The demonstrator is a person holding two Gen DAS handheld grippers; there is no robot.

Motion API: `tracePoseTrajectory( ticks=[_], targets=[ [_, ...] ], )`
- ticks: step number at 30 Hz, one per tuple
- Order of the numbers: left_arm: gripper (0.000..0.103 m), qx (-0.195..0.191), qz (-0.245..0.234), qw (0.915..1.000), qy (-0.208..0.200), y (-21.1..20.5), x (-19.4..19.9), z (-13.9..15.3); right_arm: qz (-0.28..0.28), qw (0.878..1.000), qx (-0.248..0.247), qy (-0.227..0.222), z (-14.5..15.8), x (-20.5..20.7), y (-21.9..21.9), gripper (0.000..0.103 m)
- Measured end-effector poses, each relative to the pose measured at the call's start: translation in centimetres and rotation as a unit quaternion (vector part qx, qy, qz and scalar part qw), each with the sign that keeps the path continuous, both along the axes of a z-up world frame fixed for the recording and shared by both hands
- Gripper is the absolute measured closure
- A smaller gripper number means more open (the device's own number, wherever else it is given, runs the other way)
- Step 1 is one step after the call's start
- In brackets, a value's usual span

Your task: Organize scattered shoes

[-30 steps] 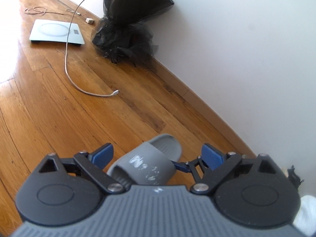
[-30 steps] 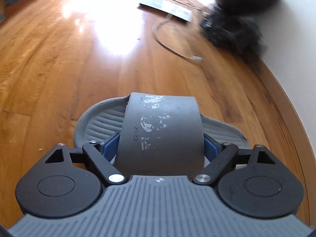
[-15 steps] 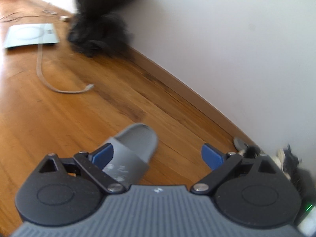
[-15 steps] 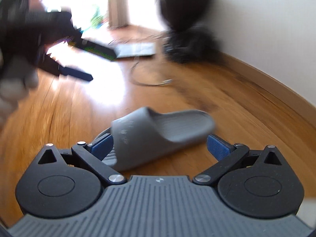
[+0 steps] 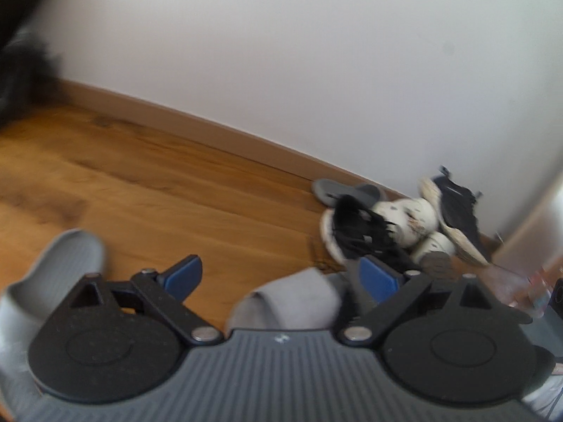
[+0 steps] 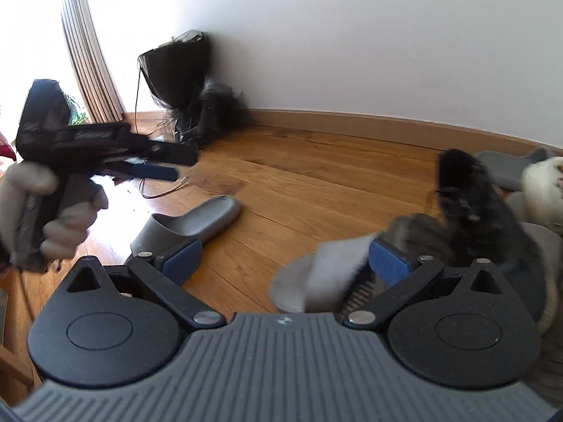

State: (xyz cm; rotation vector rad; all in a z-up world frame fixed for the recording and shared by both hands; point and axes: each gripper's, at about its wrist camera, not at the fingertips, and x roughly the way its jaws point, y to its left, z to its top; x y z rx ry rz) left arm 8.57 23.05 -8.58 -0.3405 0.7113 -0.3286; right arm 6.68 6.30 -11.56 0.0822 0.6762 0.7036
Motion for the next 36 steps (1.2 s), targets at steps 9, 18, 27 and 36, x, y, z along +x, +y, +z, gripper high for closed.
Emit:
tracePoseTrajectory(
  ticks=[9, 18, 27, 36],
  targets=[
    [0.007, 0.019, -0.036, 0.9992, 0.000, -5.6, 4.5, 2.1, -0.037, 0.999, 0.012, 0.031, -1.6, -1.5, -5.1, 0.001],
    [0.012, -0.083, -0.016, 0.9963, 0.018, -14.2, 13.9, 3.1, -0.029, 0.998, 0.023, 0.041, -2.3, -2.2, -7.3, 0.001],
    [0.015, -0.114, 0.012, 0.9917, 0.060, -20.5, 18.2, -0.5, -0.051, 0.996, 0.050, 0.055, -2.3, -1.2, -9.0, 0.001],
    [0.015, -0.103, 0.006, 0.9932, 0.053, -23.2, 22.5, -1.9, -0.123, 0.987, 0.056, 0.090, -5.3, -0.2, -13.4, 0.001]
  ],
)
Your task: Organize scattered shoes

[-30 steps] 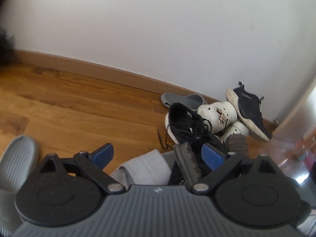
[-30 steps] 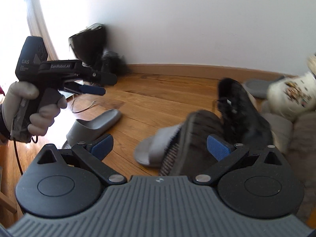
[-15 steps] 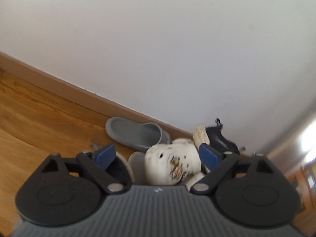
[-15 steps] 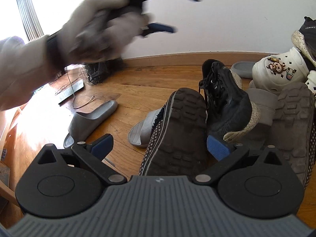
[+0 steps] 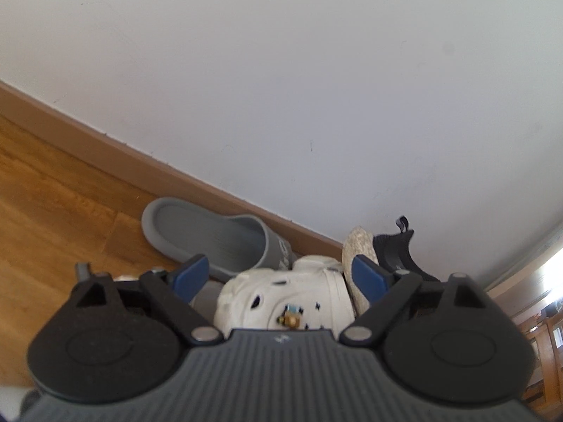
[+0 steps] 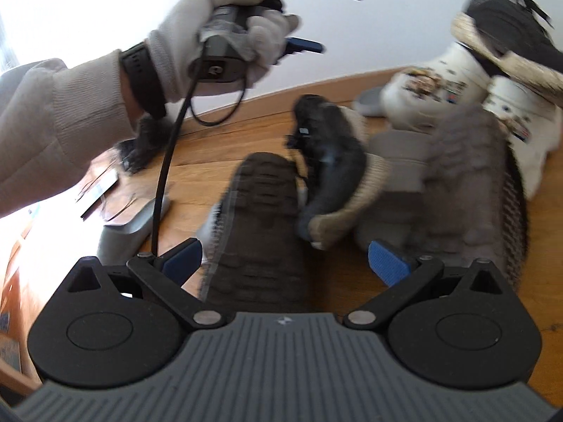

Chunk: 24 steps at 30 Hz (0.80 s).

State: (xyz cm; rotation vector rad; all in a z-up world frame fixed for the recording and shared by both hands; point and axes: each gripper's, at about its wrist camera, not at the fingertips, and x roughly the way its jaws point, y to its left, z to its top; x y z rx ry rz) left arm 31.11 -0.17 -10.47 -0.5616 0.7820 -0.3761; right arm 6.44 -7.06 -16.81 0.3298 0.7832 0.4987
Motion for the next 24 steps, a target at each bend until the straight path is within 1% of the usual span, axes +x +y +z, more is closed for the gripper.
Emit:
tracePoseTrajectory(
  ticks=[1, 3, 5, 6, 9, 10, 11, 14, 18, 20, 22, 24],
  targets=[
    [0.015, -0.001, -0.001, 1.0000, 0.004, -0.4, 0.7, -0.5, -0.006, 1.000, 0.001, 0.001, -0.1, 0.2, -0.4, 0.001],
    [0.015, 0.010, 0.002, 0.9999, 0.013, -1.0, 1.8, -1.3, -0.014, 1.000, 0.004, 0.001, -0.2, 0.5, -1.0, 0.001],
    [0.016, 0.020, 0.017, 0.9993, 0.027, -1.4, 2.4, -2.0, -0.021, 1.000, 0.007, 0.005, -0.3, 0.7, -1.5, 0.001],
    [0.018, 0.026, 0.024, 0.9988, 0.033, -1.6, 2.7, -2.3, -0.025, 1.000, 0.008, 0.009, -0.3, 0.8, -1.7, 0.001],
    [0.019, 0.006, 0.029, 0.9989, 0.038, -2.1, 3.5, -3.5, -0.056, 0.998, 0.020, 0.027, -0.5, 1.1, -3.0, 0.001],
    [0.019, 0.006, 0.028, 0.9988, 0.039, -2.5, 3.9, -3.8, -0.068, 0.997, 0.025, 0.032, -0.5, 1.1, -3.6, 0.001],
    [0.019, 0.014, 0.029, 0.9987, 0.040, -3.2, 4.4, -4.3, -0.080, 0.996, 0.030, 0.036, -0.6, 1.2, -4.2, 0.001],
    [0.019, 0.021, 0.034, 0.9980, 0.048, -4.6, 5.2, -5.0, -0.096, 0.992, 0.058, 0.050, -1.1, 1.0, -6.1, 0.001],
    [0.019, 0.030, 0.029, 0.9981, 0.047, -6.6, 6.5, -5.2, -0.122, 0.989, 0.056, 0.063, -1.7, 0.1, -7.4, 0.001],
    [0.019, 0.045, 0.032, 0.9973, 0.049, -7.8, 7.6, -5.7, -0.134, 0.987, 0.049, 0.069, -2.0, -0.7, -7.9, 0.001],
    [0.019, 0.051, 0.028, 0.9964, 0.061, -8.5, 8.6, -6.2, -0.142, 0.986, 0.047, 0.071, -2.1, -1.3, -8.1, 0.001],
    [0.019, 0.019, 0.018, 0.9951, 0.095, -8.5, 9.7, -7.3, -0.149, 0.985, 0.044, 0.072, -2.1, -1.9, -8.3, 0.001]
  ],
)
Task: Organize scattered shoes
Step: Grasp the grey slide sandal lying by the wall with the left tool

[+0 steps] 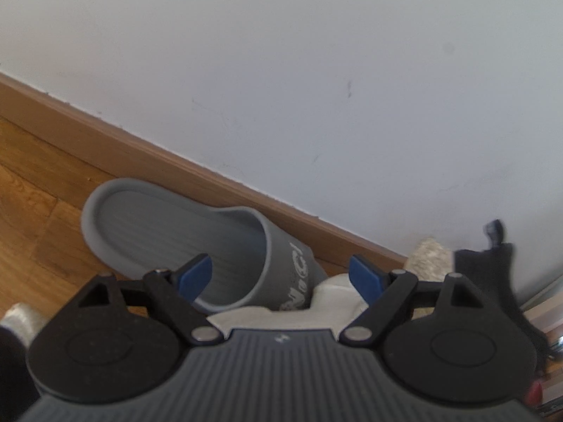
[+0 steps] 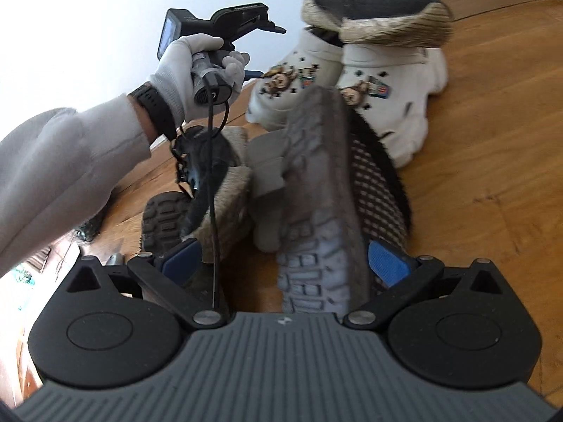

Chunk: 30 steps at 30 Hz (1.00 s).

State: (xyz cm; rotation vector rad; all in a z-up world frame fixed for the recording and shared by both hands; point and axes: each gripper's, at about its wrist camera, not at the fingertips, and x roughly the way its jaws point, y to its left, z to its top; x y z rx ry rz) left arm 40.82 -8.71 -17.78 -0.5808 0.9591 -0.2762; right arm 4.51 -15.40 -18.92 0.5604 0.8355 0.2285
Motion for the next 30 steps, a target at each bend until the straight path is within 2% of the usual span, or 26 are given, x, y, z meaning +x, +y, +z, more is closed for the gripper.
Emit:
tracePoseTrajectory(
  ticks=[1, 3, 5, 6, 7, 8, 12, 15, 18, 20, 25, 30],
  targets=[
    [0.019, -0.017, -0.003, 0.9997, 0.017, 0.0, 0.5, -0.5, -0.003, 1.000, -0.002, 0.001, 0.0, -0.4, -0.1, 0.001],
    [0.021, -0.022, 0.008, 0.9994, 0.025, 0.0, 0.9, -0.9, -0.005, 1.000, 0.001, 0.004, -0.1, -0.9, -0.2, 0.001],
    [0.043, -0.007, 0.021, 0.9993, 0.031, -0.1, 1.4, -1.5, -0.007, 1.000, 0.006, 0.006, -0.2, -1.5, -0.3, 0.001],
    [0.068, -0.007, 0.022, 0.9992, 0.032, -0.1, 1.5, -1.6, -0.007, 1.000, 0.007, 0.006, -0.1, -1.8, -0.2, 0.001],
    [0.074, -0.005, 0.019, 0.9989, 0.043, -0.1, 1.6, -1.9, -0.007, 1.000, 0.007, 0.008, -0.1, -2.1, -0.1, 0.001],
    [0.075, -0.003, 0.016, 0.9984, 0.055, -0.2, 1.7, -2.1, -0.006, 1.000, 0.006, 0.010, -0.1, -2.5, 0.0, 0.001],
    [0.077, -0.010, 0.004, 0.9986, 0.052, 0.2, 1.9, -2.1, 0.001, 1.000, 0.008, 0.015, 0.1, -3.3, 0.5, 0.001],
    [0.076, -0.018, 0.006, 0.9977, 0.066, 0.2, 2.4, -2.0, 0.007, 1.000, 0.006, 0.016, 0.2, -3.8, 0.9, 0.001],
    [0.078, 0.002, -0.005, 0.9983, 0.058, -0.5, 2.6, -1.6, 0.006, 1.000, 0.006, 0.018, 0.2, -4.0, 1.2, 0.001],
    [0.084, 0.032, -0.022, 0.9985, 0.039, -1.1, 2.1, -0.4, 0.006, 1.000, 0.005, 0.018, 0.4, -4.1, 1.3, 0.001],
    [0.097, 0.042, -0.005, 0.9991, -0.002, -0.6, 1.0, 2.3, 0.006, 1.000, 0.003, 0.011, 0.7, -4.5, 1.5, 0.001],
    [0.098, 0.053, -0.013, 0.9976, -0.042, -0.1, 0.0, 6.3, 0.004, 1.000, 0.008, 0.013, 0.5, -4.0, 2.0, 0.001]
  ],
)
